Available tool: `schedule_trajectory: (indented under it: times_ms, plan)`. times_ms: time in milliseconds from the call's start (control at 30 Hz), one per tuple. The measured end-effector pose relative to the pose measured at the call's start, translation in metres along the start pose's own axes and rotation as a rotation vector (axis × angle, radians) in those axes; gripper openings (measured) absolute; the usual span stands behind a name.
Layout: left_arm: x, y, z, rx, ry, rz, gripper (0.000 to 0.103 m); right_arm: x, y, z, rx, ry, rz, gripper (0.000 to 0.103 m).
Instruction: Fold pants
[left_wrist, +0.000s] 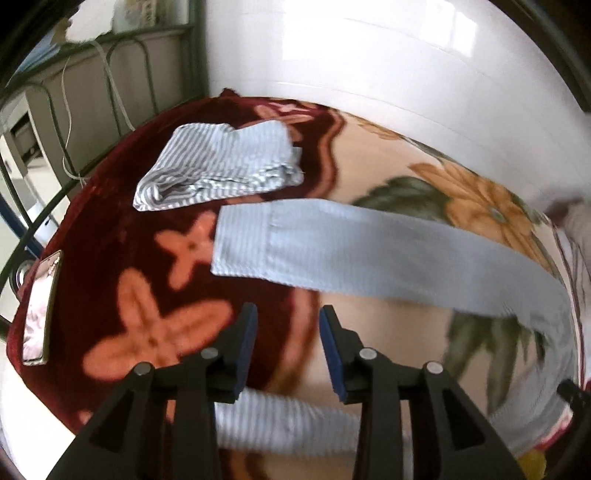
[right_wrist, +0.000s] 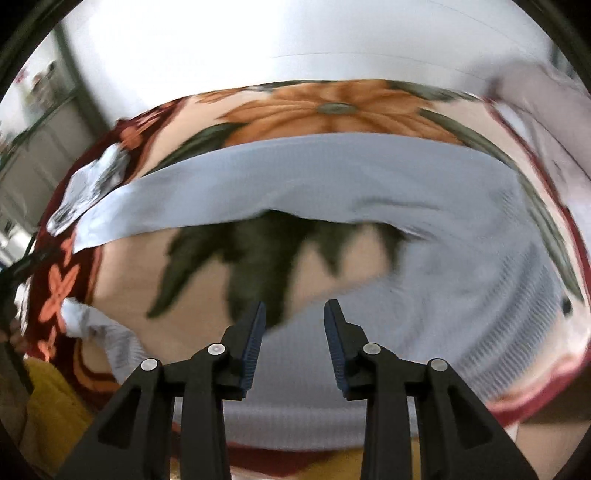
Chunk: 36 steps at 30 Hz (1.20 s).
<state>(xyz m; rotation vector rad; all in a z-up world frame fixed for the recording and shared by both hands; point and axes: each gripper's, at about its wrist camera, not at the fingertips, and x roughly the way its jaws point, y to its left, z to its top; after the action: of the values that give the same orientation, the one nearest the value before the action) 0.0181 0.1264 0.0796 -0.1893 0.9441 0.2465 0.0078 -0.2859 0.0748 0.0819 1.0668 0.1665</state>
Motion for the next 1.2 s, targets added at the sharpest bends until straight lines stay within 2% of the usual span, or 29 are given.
schedule_trajectory:
  times_ms: [233,500,767,933,1067,1200]
  plan:
    - [-0.038,-0.055,-0.032,0.174,0.01,-0.061,0.044,-0.025,-0.072,-0.03,0.167,-0.012,-0.038,0.034]
    - [-0.055,-0.12,-0.084,0.37,0.052,-0.15,0.044,-0.036,-0.126,-0.07,0.3,-0.027,-0.037,0.034]
    - [-0.062,-0.18,-0.132,0.505,0.136,-0.322,0.044,-0.038,-0.185,-0.096,0.43,-0.044,-0.061,0.034]
    - [-0.059,-0.214,-0.158,0.589,0.16,-0.376,0.044,-0.03,-0.217,-0.106,0.508,-0.046,-0.046,0.034]
    - [-0.055,-0.24,-0.181,0.653,0.216,-0.429,0.044,-0.022,-0.235,-0.106,0.531,-0.047,-0.031,0.034]
    - [-0.049,-0.256,-0.192,0.688,0.228,-0.432,0.044,-0.011,-0.257,-0.101,0.573,-0.041,-0.006,0.034]
